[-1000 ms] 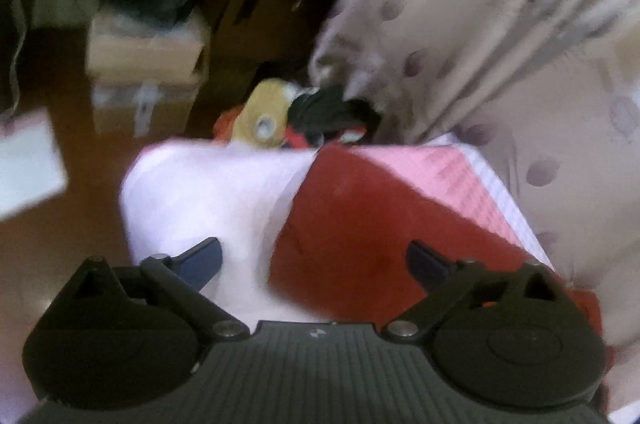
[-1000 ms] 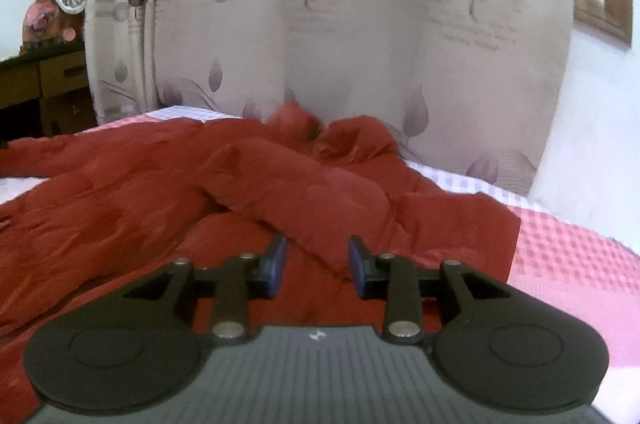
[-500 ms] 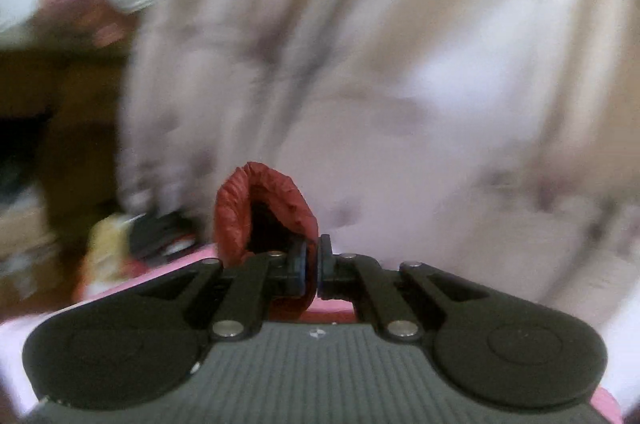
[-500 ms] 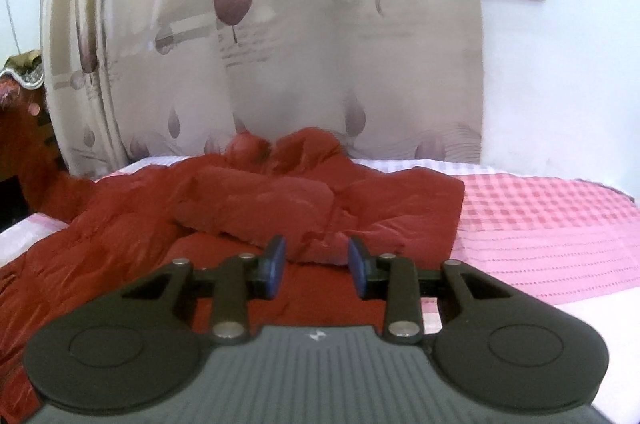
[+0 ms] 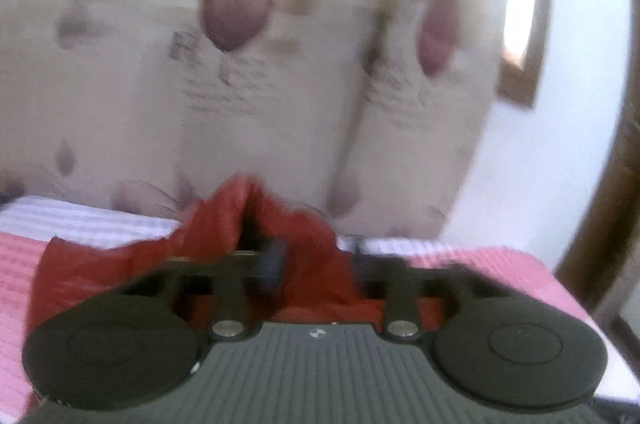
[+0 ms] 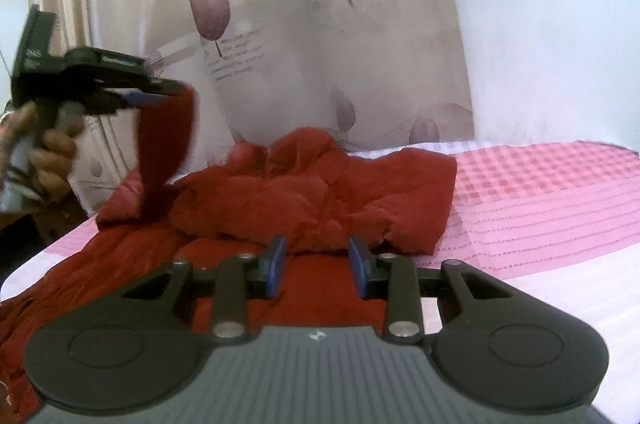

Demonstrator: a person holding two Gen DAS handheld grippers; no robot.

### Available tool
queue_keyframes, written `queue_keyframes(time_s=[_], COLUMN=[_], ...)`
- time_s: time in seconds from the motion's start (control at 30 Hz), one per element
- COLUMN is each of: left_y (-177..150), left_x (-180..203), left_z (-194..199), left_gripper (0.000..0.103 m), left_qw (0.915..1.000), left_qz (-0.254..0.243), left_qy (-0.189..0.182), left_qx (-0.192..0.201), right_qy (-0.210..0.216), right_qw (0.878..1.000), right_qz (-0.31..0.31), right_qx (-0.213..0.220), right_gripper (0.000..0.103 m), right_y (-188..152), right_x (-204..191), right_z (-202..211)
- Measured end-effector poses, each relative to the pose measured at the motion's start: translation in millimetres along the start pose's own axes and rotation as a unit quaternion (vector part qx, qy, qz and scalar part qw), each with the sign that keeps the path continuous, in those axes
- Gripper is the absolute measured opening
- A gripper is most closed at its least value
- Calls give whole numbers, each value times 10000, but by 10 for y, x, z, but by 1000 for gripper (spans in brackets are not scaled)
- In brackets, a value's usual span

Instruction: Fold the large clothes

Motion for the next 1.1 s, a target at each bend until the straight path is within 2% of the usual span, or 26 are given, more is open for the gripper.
queue_keyframes(time_s=[0.03,0.07,0.13,0.2,0.27,0.3,0.33,0.37,0.4,0.43,0.47,0.57,0.67,0.77,0.87,0.97,1.1], left_y=[-50,-89,-71,-14,70,80,100,125,148,141,142,91,11,-114,-238,-359,-451], left_x=[-2,-20,-106,-247,-444,-509,-582,-629,-692,-749,-808,-890,-884,-987,-1285,-1582,-1712], left_z=[-2,43,151,240,330,368,358,331,254,174,104,-81,-250,-518,-717,-806,-808], left_gripper=[89,99,103,103,102,98,87,67,53,31,24,24,24,24,24,18,17], left_qw=[9999,9994,9984,9979,9964,9959,9958,9962,9967,9967,9963,9954,9951,9870,9777,9776,9788], left_qz=[7,49,119,266,422,409,344,278,225,233,302,391,118,-231,-155,289,478], left_qy=[84,137,11,-79,3,147,326,443,592,710,793,871,963,1488,1867,1746,1603], left_qx=[106,301,554,578,736,795,781,696,514,327,157,-39,-189,-570,-949,-1144,-1180], right_qy=[24,57,104,177,280,297,318,376,451,513,578,799,789,562,453,567,695], right_qw=[10000,10000,9999,9996,9991,9990,9986,9980,9972,9963,9950,9900,9834,9729,9656,9654,9642], right_qz=[0,14,106,186,233,268,356,446,525,630,763,1157,1613,2028,2158,1969,1737], right_qx=[3,12,67,130,202,219,220,241,267,291,293,86,-265,-957,-1375,-1615,-1881], right_gripper=[34,34,34,34,34,34,34,34,34,34,33,30,28,25,24,23,23], right_y=[11,29,81,170,297,370,483,601,729,864,994,1293,1381,1206,928,726,613], right_x=[-14,-28,-83,-132,-176,-204,-250,-303,-361,-434,-527,-818,-1053,-1126,-1034,-931,-870], right_z=[-11,-19,-27,-59,-141,-197,-299,-407,-528,-668,-822,-1369,-1907,-2385,-2568,-2642,-2764])
Point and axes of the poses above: each gripper's, at about its wrist camera, not at the fingertips, and z roughly against the way its jaws point, x to its right, y to its top, the point moved 2 cm from there along -z, roughly the way its jaws point, and after that the axes turned 11 degrees about z, right-handed, at the moved point
